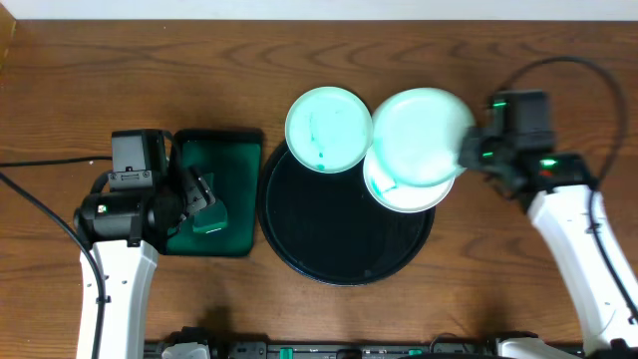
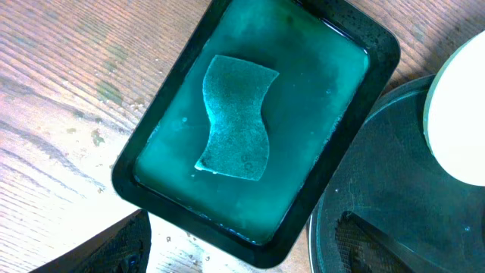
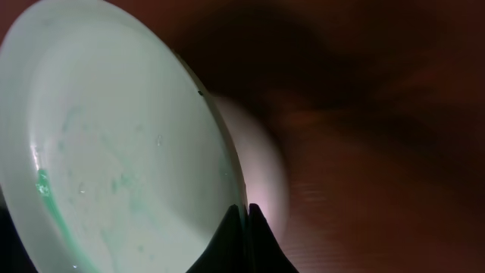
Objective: Clean dirty plates on tray and stack at the side
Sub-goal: 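Carry the lower light green plate off the tray to the table's right, then slide the white plate to the lower spot on the black tray with right gripper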
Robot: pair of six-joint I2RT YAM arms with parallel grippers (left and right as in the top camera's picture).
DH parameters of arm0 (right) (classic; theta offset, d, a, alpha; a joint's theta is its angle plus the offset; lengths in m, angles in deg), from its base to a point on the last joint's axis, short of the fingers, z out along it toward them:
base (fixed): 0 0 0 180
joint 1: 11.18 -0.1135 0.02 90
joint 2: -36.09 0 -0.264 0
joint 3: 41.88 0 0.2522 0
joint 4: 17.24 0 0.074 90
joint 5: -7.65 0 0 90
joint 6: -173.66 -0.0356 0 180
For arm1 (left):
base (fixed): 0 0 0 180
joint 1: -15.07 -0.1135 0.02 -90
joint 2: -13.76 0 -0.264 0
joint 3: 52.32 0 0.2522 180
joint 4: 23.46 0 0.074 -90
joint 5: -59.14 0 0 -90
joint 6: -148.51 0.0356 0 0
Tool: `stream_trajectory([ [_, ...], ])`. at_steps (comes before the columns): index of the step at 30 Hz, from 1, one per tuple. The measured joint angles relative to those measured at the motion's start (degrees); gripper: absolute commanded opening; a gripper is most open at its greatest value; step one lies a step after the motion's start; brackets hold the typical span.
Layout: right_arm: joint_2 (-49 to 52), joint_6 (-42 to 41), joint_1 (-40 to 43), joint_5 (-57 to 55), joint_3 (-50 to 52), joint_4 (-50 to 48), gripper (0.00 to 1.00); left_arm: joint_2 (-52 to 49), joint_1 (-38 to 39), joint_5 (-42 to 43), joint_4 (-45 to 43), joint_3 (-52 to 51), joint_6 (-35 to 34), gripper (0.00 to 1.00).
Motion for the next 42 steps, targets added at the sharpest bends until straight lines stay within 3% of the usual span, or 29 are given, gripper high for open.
stream_trajectory([
  [6,2.7,-1.4,13.5,-2.6,0.0,2.0,0.01,0.0,0.0,0.0,0.0,0.0,0.0,0.79],
  [14,14.1,-3.9,29.0,-0.5,0.0,3.9,0.01,0.0,0.0,0.0,0.0,0.0,0.0,0.79],
  [15,15.7,-4.0,29.8,0.2,0.0,4.3,0.08,0.0,0.0,0.0,0.0,0.0,0.0,0.79],
  [16,17.0,-4.0,30.2,1.0,0.0,4.7,0.27,0.0,0.0,0.0,0.0,0.0,0.0,0.79],
  [20,19.8,-4.0,30.4,4.1,0.1,5.4,0.45,0.0,0.0,0.0,0.0,0.0,0.0,0.79],
  [26,13.2,0.9,28.2,11.5,0.1,3.5,0.50,0.0,0.0,0.0,0.0,0.0,0.0,0.79],
  [30,4.9,4.9,21.4,15.0,0.1,3.5,0.55,0.0,0.0,0.0,0.0,0.0,0.0,0.79],
  [34,4.5,7.7,12.8,11.9,0.5,1.9,0.71,0.0,0.0,0.0,0.0,0.0,0.0,0.79],
  [39,11.9,10.5,3.6,5.8,4.8,-5.8,0.62,0.0,0.0,0.0,0.1,0.0,0.0,0.79],
  [41,15.5,12.0,1.5,5.2,5.4,-7.6,0.47,0.0,0.0,0.0,0.1,0.0,0.0,0.79],
  [42,16.6,12.2,0.9,5.0,5.6,-8.1,0.31,0.0,0.0,0.0,0.2,0.0,0.0,0.79],
])
